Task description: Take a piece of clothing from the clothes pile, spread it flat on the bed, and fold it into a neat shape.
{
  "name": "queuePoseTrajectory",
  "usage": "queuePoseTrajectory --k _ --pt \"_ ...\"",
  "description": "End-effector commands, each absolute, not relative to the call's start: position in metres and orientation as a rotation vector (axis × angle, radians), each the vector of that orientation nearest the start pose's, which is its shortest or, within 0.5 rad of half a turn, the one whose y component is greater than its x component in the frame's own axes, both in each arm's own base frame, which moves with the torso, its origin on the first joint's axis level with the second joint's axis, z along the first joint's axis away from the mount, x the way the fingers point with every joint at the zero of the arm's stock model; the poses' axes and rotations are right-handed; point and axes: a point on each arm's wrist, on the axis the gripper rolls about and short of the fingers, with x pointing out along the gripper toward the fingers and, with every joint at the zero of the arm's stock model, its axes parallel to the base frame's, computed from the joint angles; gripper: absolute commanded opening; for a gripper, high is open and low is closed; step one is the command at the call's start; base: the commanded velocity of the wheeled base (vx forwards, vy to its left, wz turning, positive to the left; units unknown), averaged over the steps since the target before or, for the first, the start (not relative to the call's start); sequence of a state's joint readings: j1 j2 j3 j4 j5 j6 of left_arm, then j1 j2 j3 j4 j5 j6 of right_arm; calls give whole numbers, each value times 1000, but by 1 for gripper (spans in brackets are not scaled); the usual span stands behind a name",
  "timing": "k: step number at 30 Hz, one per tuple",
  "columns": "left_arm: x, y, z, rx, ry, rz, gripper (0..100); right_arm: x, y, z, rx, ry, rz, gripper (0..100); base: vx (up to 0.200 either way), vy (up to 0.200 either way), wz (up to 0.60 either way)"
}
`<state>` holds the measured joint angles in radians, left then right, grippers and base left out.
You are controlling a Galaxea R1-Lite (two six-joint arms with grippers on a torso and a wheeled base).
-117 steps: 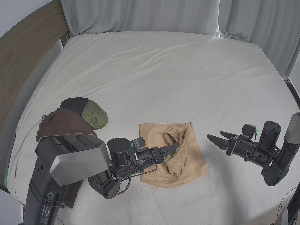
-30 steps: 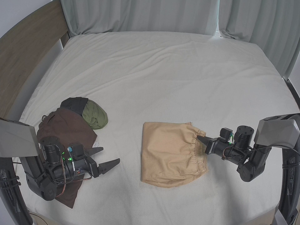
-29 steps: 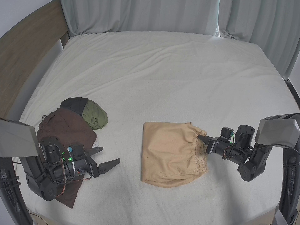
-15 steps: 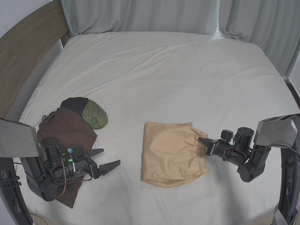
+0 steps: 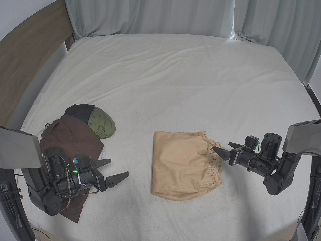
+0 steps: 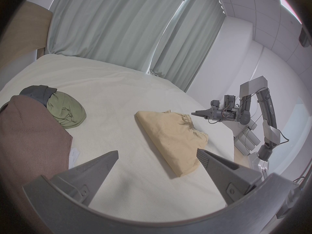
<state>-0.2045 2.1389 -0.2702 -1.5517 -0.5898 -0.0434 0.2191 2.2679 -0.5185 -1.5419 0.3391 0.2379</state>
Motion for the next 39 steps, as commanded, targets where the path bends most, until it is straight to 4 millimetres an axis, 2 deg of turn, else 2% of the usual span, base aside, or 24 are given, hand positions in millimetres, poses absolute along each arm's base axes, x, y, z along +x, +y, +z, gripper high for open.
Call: queuePoseTrajectory --k 1,6,9,10,14,24,33,39 --pt "268 -68 32 -104 340 -781 100 314 70 31 245 283 524 100 0 0 0" --pt "269 -68 30 -105 344 -777 100 300 64 20 265 366 550 100 0 0 0" --pt "269 -68 30 -105 344 -777 100 299 64 20 266 369 551 100 0 0 0" --pt "269 -67 30 -103 344 -786 100 284 63 12 274 442 580 100 0 0 0" --pt "269 -67 29 -103 347 -785 100 274 63 4 286 500 616 100 0 0 0" --pt "268 -68 29 -102 348 -789 100 276 65 -32 310 618 616 100 0 0 0" --pt "268 -68 28 -103 353 -793 100 284 69 -43 327 630 619 100 0 0 0" --pt "268 -68 28 -103 353 -793 100 289 73 -41 388 632 613 100 0 0 0"
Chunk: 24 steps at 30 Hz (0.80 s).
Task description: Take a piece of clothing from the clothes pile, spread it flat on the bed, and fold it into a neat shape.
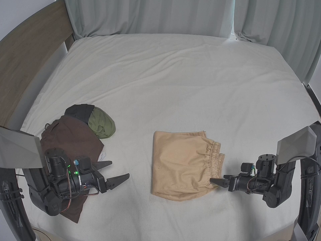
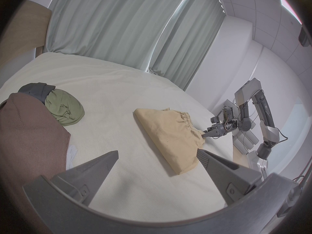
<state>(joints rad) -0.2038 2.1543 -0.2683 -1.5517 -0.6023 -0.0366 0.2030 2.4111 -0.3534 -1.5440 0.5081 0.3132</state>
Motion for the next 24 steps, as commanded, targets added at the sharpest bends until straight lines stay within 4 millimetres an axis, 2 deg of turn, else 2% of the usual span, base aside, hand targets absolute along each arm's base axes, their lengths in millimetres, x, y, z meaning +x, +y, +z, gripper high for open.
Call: queuePoseTrajectory --k 1,12,20,24 --pt "268 -68 28 -103 353 -793 100 288 75 -41 399 636 614 100 0 0 0" --pt "268 -69 28 -101 353 -796 100 288 79 -39 439 647 616 100 0 0 0" --pt "268 -69 28 -101 353 -796 100 290 98 -43 518 686 634 100 0 0 0" --pt "268 -69 28 -98 351 -795 100 289 101 -47 524 701 637 100 0 0 0"
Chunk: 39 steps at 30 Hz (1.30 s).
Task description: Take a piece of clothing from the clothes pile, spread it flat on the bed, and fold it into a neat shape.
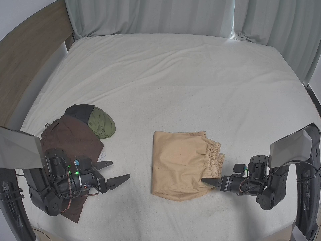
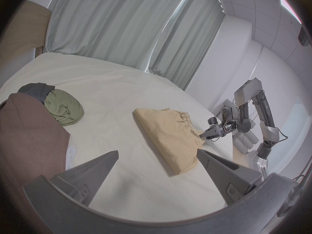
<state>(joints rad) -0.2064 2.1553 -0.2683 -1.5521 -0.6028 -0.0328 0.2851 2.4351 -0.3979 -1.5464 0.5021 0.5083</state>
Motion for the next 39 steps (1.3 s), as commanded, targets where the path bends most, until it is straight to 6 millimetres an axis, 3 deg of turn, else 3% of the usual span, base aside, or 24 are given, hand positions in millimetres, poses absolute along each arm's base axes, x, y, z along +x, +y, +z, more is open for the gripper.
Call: queuePoseTrajectory --k 1,25,26,39 --pt "268 -69 28 -98 351 -797 100 290 102 -49 524 703 639 100 0 0 0" --pt "268 -69 28 -98 349 -800 100 301 112 -53 517 676 669 100 0 0 0" --pt "268 -69 29 -98 348 -800 100 301 113 -53 517 676 670 0 0 0 0" --pt "268 -68 28 -98 347 -799 100 299 113 -56 516 686 670 0 0 0 0"
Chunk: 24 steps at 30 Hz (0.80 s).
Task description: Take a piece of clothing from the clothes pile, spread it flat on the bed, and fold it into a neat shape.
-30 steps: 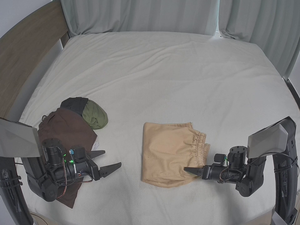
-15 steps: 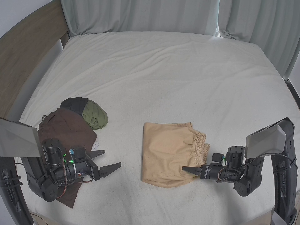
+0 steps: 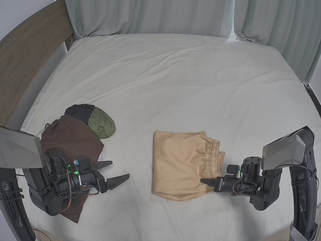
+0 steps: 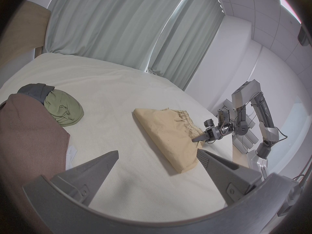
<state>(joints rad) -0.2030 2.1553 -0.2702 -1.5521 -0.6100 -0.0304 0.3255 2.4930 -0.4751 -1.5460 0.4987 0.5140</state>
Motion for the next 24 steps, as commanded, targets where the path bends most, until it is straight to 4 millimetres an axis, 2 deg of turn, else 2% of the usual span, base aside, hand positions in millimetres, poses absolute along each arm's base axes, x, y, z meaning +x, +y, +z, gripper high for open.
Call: queuePoseTrajectory --k 1,6,15,19,24 --pt "268 -68 28 -98 347 -800 100 299 113 -56 516 686 670 0 0 0 0" --pt "269 -67 29 -98 346 -797 100 298 114 -54 515 686 673 0 0 0 0" --pt "269 -67 31 -97 338 -796 100 293 121 -35 505 651 713 0 0 0 0" --pt "269 -67 30 -97 339 -795 100 292 124 -25 502 623 730 0 0 0 0" --pt "269 -67 32 -96 333 -795 100 283 137 1 484 565 804 0 0 0 0"
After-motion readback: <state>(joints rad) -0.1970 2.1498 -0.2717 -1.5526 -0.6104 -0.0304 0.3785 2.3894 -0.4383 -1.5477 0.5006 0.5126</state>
